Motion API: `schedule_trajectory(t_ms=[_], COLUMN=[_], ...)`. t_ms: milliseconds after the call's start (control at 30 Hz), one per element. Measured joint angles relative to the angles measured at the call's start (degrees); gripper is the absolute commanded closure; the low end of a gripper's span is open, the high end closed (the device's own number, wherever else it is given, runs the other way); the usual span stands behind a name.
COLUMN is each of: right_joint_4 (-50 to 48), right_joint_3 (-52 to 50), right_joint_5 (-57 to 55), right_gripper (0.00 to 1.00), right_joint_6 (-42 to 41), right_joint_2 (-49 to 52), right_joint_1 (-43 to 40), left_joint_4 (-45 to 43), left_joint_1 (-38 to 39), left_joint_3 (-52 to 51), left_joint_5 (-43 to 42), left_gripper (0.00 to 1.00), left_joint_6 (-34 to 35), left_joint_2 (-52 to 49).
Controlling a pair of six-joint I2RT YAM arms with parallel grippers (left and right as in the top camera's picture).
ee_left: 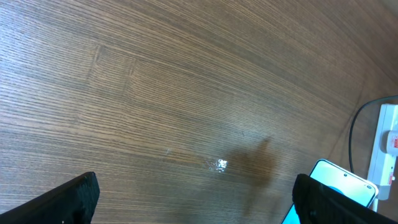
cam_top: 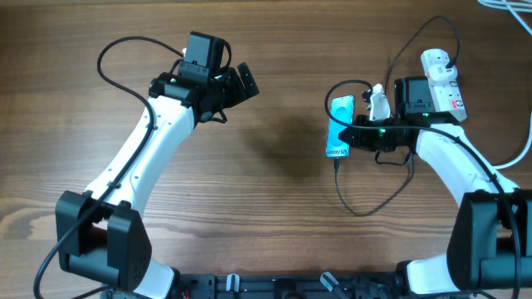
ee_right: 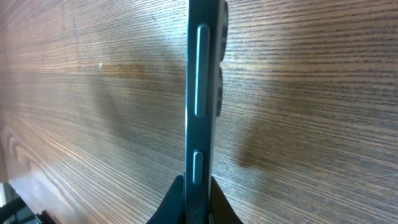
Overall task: Plug charger to phone and switch on socket
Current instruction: 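Release the phone from the left gripper and move the phone right, then lower the phone onto the table with the right gripper and release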
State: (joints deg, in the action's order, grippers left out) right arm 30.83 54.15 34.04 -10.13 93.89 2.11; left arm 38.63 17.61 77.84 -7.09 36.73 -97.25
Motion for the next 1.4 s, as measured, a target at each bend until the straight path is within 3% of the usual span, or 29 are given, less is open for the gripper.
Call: schedule_trajectory(t_ms=[333,567,1233,1400], right_joint_4=[-0.7,-4.5,-7.76,-7.52], right_joint_3=[0.0,0.0,0.0,0.0], right_joint_5=[1.77,5.92,9.68,9.55], right_gripper=[0.96,0.96,0.96,0.84], right_joint_6=[1.27,2.6,7.23,7.41], right_joint_2=[0.44,8.41,10.93,10.93], right_joint_1=[0.0,0.0,0.0,0.0], left_joint_4=[0.0,0.0,0.0,0.0], left_joint_1=[0.0,0.0,0.0,0.0], left_joint_3=[0.0,0.0,0.0,0.0], left_joint_5=[0.0,0.02,0.02,0.02], left_gripper=[0.0,0.0,0.0,0.0], left_joint_6=[0.0,0.0,0.0,0.0], left_joint_2=[0.0,0.0,0.0,0.0])
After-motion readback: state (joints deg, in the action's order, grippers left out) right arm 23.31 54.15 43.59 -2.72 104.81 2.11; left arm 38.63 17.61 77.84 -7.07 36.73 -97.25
